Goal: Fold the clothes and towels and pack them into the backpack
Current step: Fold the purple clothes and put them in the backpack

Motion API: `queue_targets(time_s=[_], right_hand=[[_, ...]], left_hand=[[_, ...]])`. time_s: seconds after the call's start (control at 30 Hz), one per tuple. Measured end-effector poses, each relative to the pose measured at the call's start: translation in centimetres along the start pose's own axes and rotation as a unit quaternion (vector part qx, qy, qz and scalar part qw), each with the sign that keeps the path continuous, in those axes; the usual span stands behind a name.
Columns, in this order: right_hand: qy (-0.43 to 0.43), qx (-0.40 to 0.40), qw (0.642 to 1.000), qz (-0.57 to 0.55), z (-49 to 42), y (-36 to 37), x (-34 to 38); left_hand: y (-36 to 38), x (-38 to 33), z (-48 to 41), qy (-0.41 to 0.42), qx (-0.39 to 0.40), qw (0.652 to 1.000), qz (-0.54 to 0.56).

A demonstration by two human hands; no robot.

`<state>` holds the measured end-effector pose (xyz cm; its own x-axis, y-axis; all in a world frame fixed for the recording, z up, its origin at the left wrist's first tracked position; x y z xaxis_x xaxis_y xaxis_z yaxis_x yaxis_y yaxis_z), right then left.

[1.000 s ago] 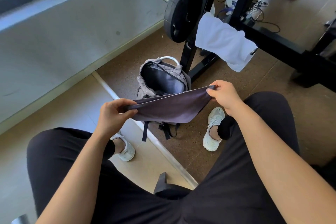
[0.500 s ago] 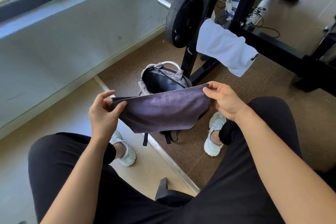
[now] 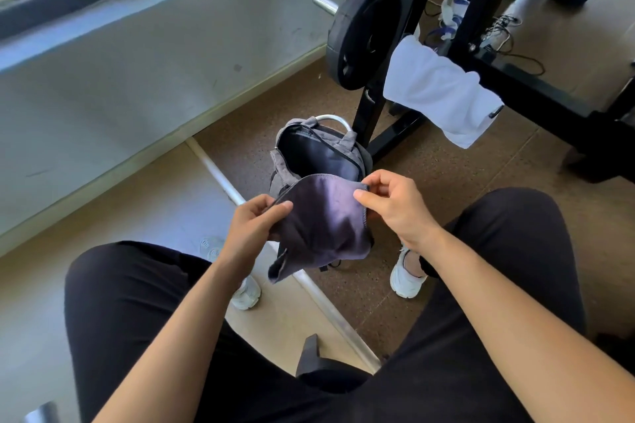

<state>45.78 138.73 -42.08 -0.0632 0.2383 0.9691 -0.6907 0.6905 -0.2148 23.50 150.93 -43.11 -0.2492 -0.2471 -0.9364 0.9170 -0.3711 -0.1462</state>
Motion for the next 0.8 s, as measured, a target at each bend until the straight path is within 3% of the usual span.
queue_targets(time_s=[0.23, 0.37, 0.47, 0.57, 0.63, 0.73, 0.8], right_hand=[[-0.037, 0.123, 0.992, 0.0, 3.0, 4.0, 1.4], [-0.041, 0.147, 0.988, 0.025, 3.4, 4.9, 1.3], [-0.019, 0.146, 0.989, -0.014, 3.4, 5.0, 1.3], [0.078, 0.168, 0.972, -0.144, 3.4, 5.1, 1.2], [0.102, 0.203, 0.96, -0.165, 3.6, 5.3, 1.2], [0.048, 0.252, 0.961, -0.108, 4.1, 5.6, 1.7], [-0.004, 0.229, 0.971, -0.069, 3.8, 5.2, 2.1]], left_hand=[[3.3, -0.2, 1.7, -0.008, 0.097, 0.993, 0.066], [3.7, 0.0, 1.8, -0.021, 0.135, 0.987, 0.089], [3.6, 0.1, 1.8, -0.01, 0.156, 0.983, 0.1], [3.4, -0.3, 2.0, 0.072, 0.152, 0.985, 0.047], [3.6, -0.5, 2.2, 0.106, 0.14, 0.984, 0.023], [3.7, -0.9, 2.1, 0.139, 0.098, 0.985, 0.01], [3.3, -1.0, 1.8, 0.134, 0.068, 0.988, 0.022]])
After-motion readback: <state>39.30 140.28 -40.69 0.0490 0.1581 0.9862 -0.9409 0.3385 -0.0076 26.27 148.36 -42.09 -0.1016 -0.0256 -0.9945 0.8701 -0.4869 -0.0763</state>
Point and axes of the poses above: each hand's wrist, its own z-axis away from the middle knuckle, its own y-axis out of the palm, x = y × z, the point moved 6 cm from there along -z, towards the middle knuckle, and after that the axes turned 12 degrees about -x, right-handed, at the moved point
